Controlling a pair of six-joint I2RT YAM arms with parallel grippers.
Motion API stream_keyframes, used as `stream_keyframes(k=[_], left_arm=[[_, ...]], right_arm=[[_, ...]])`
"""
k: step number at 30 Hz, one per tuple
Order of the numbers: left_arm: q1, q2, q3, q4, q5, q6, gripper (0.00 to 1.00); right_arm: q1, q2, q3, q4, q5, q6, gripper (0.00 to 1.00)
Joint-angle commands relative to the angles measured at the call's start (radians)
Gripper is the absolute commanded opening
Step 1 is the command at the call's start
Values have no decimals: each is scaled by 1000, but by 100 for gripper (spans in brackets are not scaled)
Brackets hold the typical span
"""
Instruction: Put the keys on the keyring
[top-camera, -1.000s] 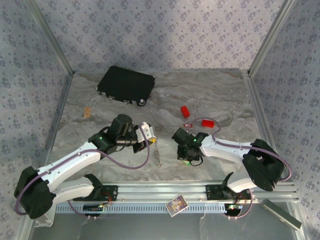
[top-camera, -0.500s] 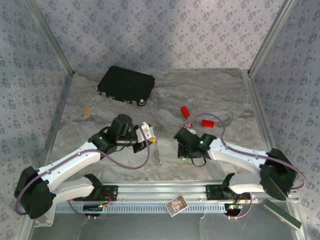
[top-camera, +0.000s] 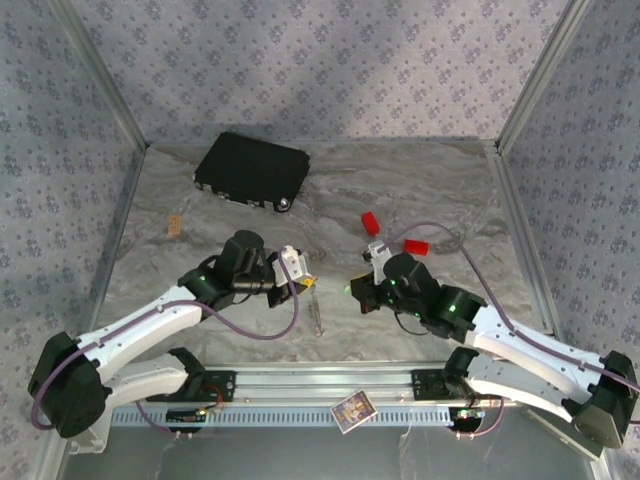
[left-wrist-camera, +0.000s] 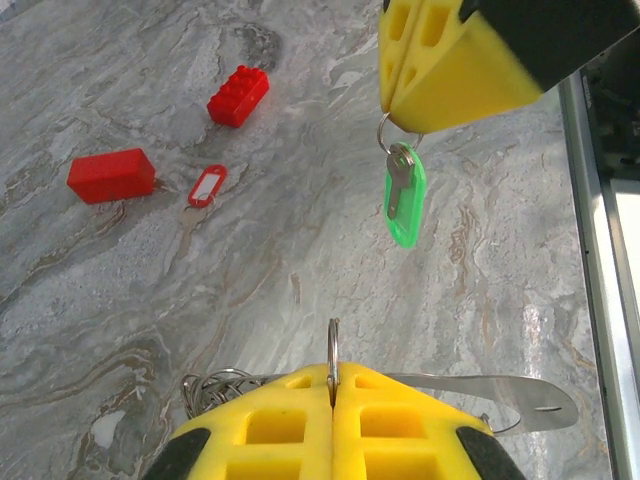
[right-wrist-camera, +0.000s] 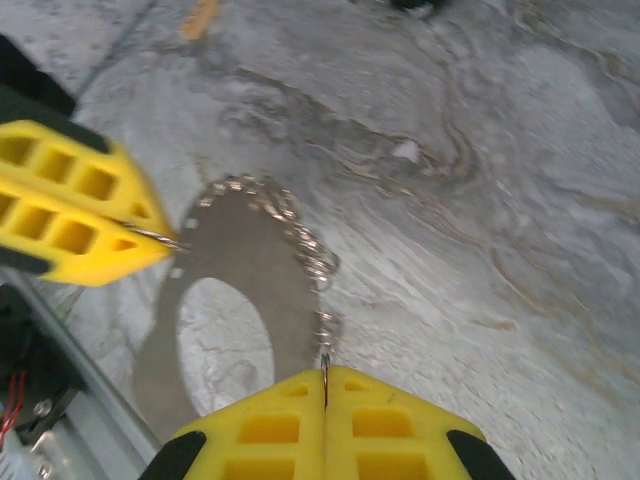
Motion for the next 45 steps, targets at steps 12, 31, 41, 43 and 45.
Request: stream_keyframes(k=[12,31,41,43,45], left_arm=[[-6,0,-7,69,55,-37,0],[-6,9,-9,75,62,-28,0],[-5,9,-12,68,91,-11,0],[-6,8,-11,64,101,-5,0],[-6,4,-12,61,111,1,0]], right_arm=[[5,58,55,111,-195,-183,0],[4,209,111,194,-241,-212,0],[-20,218,106,183,-183,-173,0],[-26,212,99,189,-175,-155,0],[-32,209,91,186,-164,-141,0]])
